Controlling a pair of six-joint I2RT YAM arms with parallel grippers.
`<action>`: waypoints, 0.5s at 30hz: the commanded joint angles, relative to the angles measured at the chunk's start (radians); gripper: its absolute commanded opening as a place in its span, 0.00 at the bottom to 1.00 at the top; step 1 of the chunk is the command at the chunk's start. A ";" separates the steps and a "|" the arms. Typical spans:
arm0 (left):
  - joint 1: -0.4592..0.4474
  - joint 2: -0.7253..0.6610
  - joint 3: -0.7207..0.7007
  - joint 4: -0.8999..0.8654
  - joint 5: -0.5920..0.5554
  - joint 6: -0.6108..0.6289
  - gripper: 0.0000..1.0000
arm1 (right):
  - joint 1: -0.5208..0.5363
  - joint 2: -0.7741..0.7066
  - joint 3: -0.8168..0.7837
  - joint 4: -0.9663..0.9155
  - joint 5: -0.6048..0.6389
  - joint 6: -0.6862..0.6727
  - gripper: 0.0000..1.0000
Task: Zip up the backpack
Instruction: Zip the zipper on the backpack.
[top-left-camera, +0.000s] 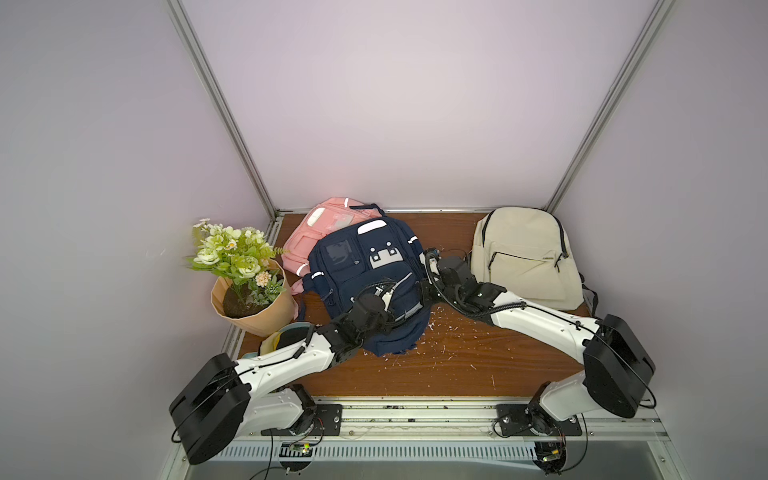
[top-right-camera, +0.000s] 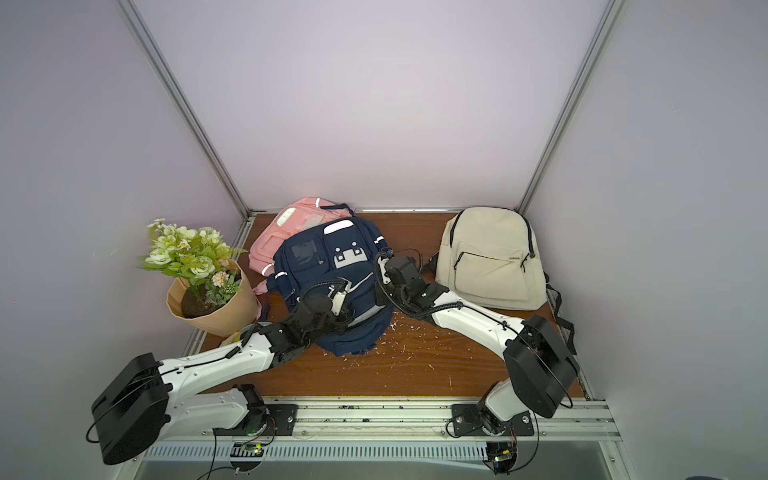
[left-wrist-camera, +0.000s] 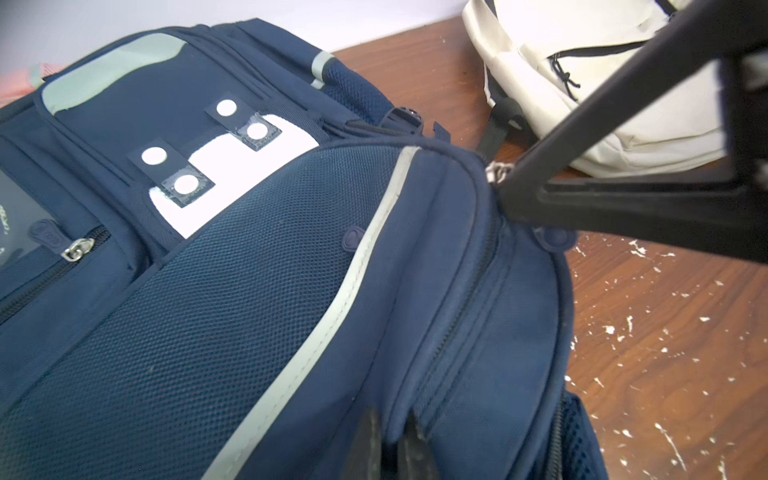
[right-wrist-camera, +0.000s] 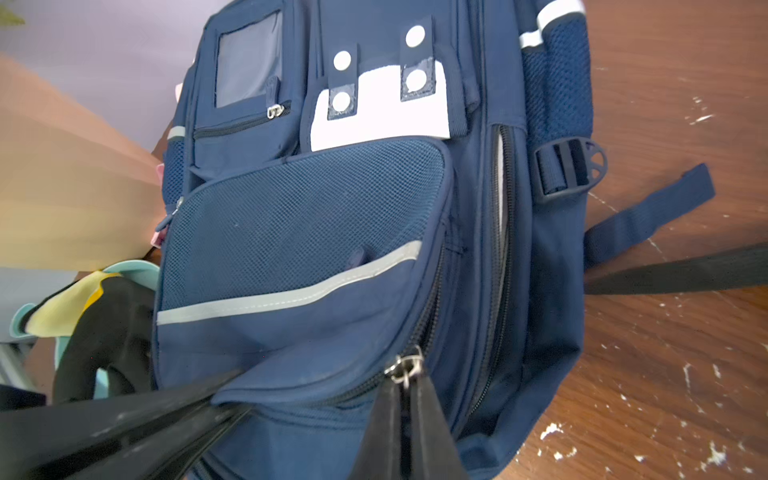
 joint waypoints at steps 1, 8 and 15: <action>0.023 -0.051 -0.039 -0.079 -0.098 -0.037 0.00 | -0.061 0.006 0.035 -0.037 0.096 -0.013 0.00; 0.024 -0.058 0.010 -0.058 -0.033 -0.024 0.44 | 0.069 -0.033 -0.016 0.067 0.070 -0.093 0.00; 0.023 -0.010 0.076 0.029 0.025 0.033 0.72 | 0.188 -0.080 -0.062 0.155 0.046 -0.101 0.00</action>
